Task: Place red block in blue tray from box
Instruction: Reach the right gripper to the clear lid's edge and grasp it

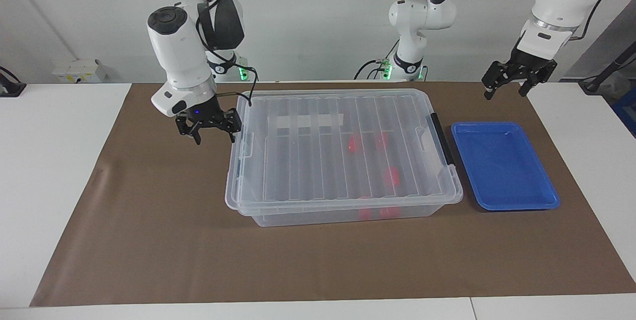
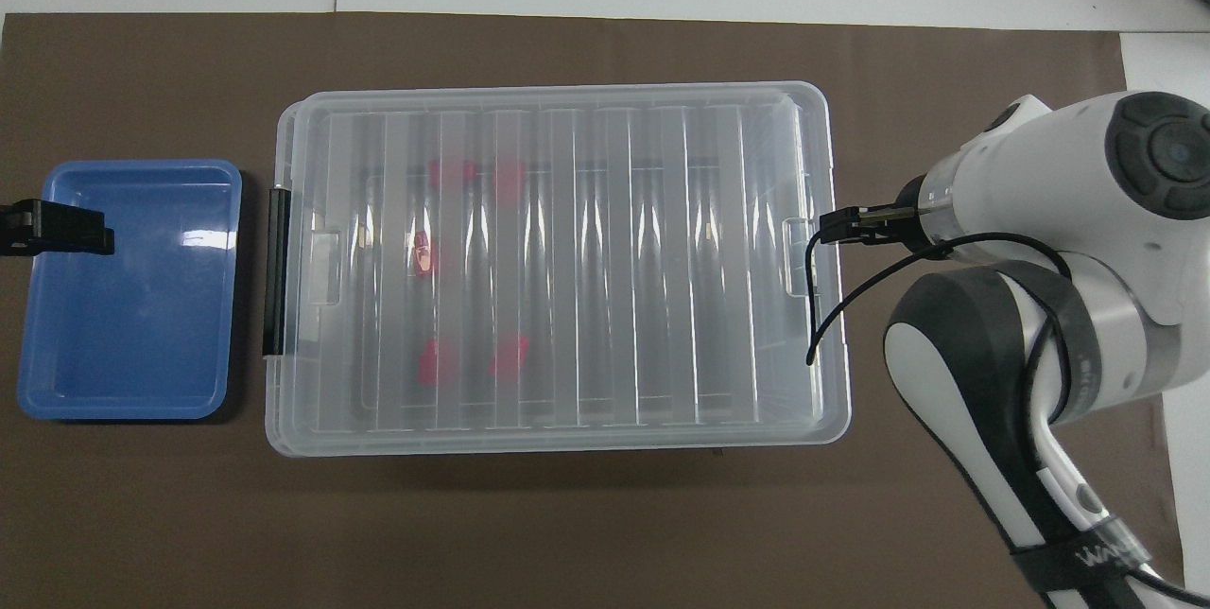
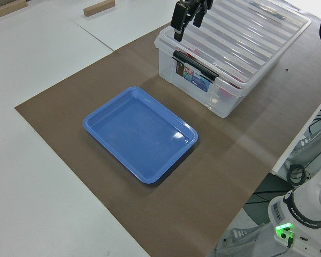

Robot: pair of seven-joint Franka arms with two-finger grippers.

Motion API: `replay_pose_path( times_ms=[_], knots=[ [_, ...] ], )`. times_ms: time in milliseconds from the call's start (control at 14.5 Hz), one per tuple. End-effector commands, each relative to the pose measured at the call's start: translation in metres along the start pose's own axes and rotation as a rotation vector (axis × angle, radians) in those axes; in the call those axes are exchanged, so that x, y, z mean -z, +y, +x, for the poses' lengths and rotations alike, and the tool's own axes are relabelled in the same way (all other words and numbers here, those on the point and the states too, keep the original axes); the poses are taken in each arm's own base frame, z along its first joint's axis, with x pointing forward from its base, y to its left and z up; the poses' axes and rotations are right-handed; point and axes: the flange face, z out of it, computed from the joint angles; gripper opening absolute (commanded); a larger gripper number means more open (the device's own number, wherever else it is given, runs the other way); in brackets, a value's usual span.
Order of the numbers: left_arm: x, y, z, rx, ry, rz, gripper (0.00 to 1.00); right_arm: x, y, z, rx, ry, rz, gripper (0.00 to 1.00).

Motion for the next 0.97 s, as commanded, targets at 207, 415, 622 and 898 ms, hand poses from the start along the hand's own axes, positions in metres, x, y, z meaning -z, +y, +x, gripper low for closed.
replay_pose_path(
  times_ms=[207, 415, 622, 898],
  knots=[
    [0.004, 0.009, -0.006, -0.020, 0.014, 0.014, 1.00, -0.024, -0.011, 0.002, -0.029, 0.002, 0.022, 0.97],
    [0.004, 0.011, -0.005, -0.020, 0.015, 0.014, 1.00, -0.030, -0.002, -0.003, -0.045, -0.013, 0.019, 0.97],
    [0.004, 0.013, -0.005, -0.027, 0.018, 0.014, 1.00, -0.031, 0.010, -0.002, -0.058, -0.018, 0.016, 0.97],
    [0.006, 0.013, -0.003, -0.020, 0.035, 0.013, 1.00, -0.029, 0.044, -0.001, -0.056, -0.033, 0.010, 0.97]
  ],
)
